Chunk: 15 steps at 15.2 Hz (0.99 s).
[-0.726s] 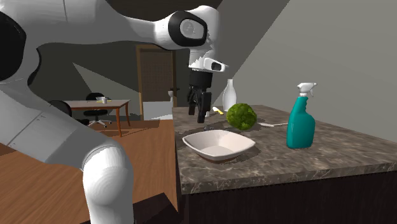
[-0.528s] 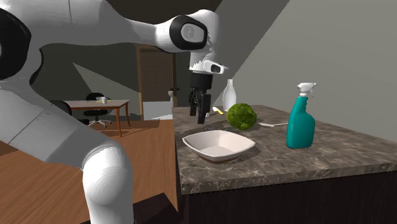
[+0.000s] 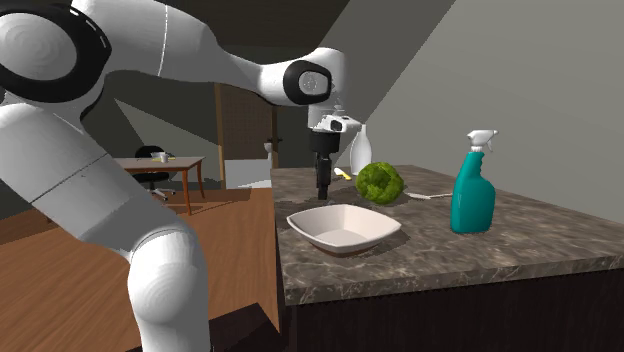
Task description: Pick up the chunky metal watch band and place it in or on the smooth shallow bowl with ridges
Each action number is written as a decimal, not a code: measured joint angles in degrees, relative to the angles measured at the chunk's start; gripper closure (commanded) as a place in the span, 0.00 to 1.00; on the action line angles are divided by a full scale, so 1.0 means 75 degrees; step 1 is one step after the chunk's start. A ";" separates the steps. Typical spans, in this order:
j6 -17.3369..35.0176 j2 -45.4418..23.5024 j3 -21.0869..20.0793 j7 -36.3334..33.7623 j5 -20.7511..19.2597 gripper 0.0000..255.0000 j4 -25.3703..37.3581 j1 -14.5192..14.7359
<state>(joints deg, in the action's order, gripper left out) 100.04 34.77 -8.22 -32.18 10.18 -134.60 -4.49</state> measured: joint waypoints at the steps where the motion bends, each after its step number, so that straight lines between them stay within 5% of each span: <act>1: 0.0223 -0.0248 -0.0178 -0.0375 0.0053 0.00 0.0109 -0.0052; 5: 0.1008 -0.0799 -0.0586 -0.1302 0.0130 0.00 0.0080 -0.0205; 15: 0.1740 -0.0946 -0.0755 -0.1406 0.0222 0.00 -0.0379 -0.0170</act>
<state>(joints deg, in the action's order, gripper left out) 113.09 27.68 -13.89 -42.72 11.85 -137.44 -5.77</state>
